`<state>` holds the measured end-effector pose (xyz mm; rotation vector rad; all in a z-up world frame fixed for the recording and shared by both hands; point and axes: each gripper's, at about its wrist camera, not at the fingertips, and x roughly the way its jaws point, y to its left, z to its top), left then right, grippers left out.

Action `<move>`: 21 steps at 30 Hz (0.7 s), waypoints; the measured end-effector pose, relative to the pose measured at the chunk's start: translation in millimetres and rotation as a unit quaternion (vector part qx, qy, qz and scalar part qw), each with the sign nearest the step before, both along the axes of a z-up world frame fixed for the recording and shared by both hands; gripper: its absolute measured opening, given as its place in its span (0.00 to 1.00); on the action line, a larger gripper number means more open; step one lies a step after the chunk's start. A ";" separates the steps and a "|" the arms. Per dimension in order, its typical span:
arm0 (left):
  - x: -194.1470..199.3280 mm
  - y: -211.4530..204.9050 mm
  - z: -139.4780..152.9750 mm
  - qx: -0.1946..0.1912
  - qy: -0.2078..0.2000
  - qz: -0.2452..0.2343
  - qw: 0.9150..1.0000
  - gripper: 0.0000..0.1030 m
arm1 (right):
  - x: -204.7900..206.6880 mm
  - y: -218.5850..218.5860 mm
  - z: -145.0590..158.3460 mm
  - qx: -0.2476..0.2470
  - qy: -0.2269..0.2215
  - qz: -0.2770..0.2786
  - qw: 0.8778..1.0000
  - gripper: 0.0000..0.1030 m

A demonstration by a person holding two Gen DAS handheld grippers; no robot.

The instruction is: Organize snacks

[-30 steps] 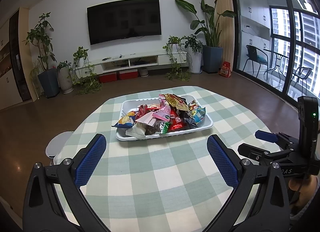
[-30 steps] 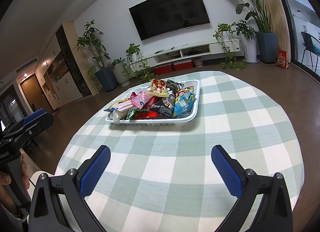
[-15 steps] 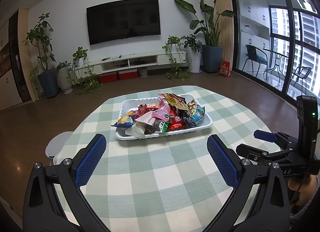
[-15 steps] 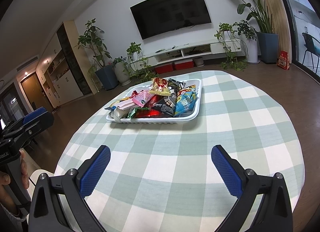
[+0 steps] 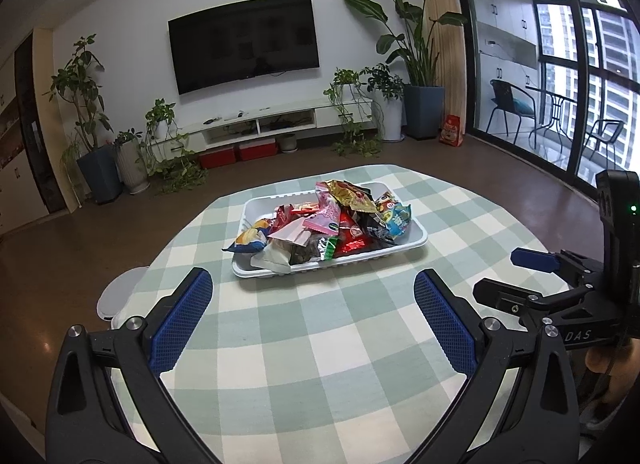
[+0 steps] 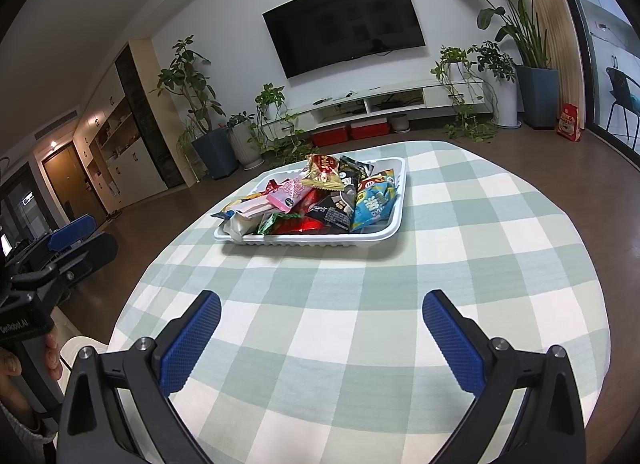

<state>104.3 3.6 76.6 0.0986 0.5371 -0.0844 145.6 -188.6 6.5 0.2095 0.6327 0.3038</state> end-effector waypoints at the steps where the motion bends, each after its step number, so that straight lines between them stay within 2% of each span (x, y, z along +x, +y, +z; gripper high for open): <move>1: 0.5 0.6 -1.2 0.002 0.002 -0.002 1.000 1.00 | 0.4 0.8 0.7 0.000 0.000 -0.001 1.000 1.00; 9: 10.2 9.1 -12.3 0.037 0.009 -0.001 0.999 1.00 | -0.3 0.6 1.0 0.000 0.000 0.000 1.000 1.00; 16: 22.5 40.2 -18.0 0.026 0.028 -0.017 0.999 0.99 | -0.2 1.0 2.0 -0.001 0.000 -0.001 1.000 1.00; 21: 34.7 68.8 -19.7 0.026 0.040 -0.007 0.999 0.99 | -0.6 0.7 1.7 -0.001 0.001 -0.001 1.000 1.00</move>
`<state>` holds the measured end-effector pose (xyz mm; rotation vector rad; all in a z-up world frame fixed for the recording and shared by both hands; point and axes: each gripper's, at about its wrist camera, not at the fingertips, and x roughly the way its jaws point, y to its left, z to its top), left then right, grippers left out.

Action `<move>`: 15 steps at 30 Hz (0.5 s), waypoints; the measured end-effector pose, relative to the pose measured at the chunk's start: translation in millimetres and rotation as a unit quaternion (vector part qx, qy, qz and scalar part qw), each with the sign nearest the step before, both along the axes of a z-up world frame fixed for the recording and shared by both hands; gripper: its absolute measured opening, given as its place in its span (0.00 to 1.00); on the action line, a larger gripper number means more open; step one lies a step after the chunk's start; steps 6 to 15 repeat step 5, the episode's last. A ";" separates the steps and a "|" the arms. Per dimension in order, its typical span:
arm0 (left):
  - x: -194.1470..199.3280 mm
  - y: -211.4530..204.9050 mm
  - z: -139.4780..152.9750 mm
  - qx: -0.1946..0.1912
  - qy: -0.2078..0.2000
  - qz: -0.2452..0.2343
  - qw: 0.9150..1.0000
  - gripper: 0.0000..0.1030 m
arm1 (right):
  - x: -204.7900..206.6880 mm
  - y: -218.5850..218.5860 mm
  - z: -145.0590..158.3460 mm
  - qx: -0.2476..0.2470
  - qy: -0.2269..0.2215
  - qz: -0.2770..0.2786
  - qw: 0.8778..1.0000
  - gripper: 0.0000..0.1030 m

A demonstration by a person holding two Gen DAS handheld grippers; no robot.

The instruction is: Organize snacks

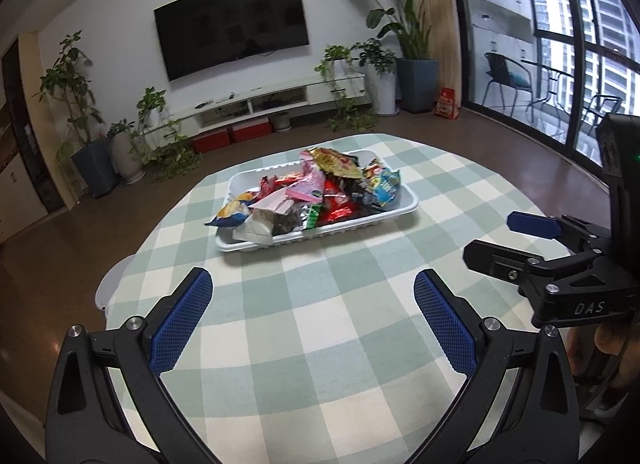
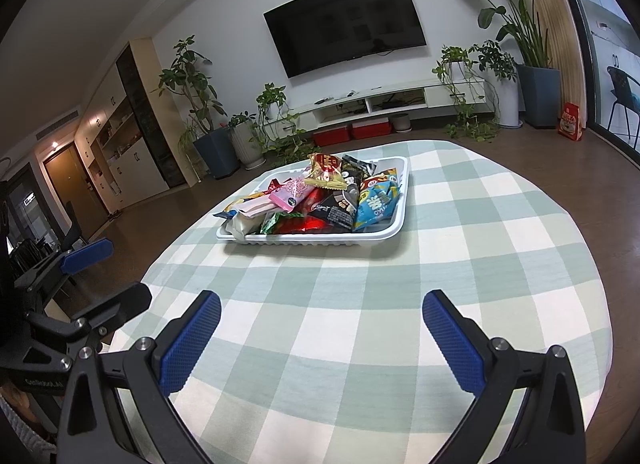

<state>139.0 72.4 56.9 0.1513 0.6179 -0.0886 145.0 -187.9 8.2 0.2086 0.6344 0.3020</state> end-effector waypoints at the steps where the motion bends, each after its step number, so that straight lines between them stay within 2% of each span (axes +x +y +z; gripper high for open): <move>1: 1.3 3.2 -0.8 -0.001 0.001 -0.002 1.000 0.99 | 0.4 0.3 0.7 0.000 0.000 0.000 1.000 1.00; 5: 18.7 38.4 -4.5 0.011 0.001 0.010 1.000 0.99 | -1.2 0.9 -0.5 0.000 0.000 0.000 1.000 1.00; 15: 18.7 38.4 -4.5 0.011 0.001 0.010 1.000 0.99 | -1.2 0.9 -0.5 0.000 0.000 0.000 1.000 1.00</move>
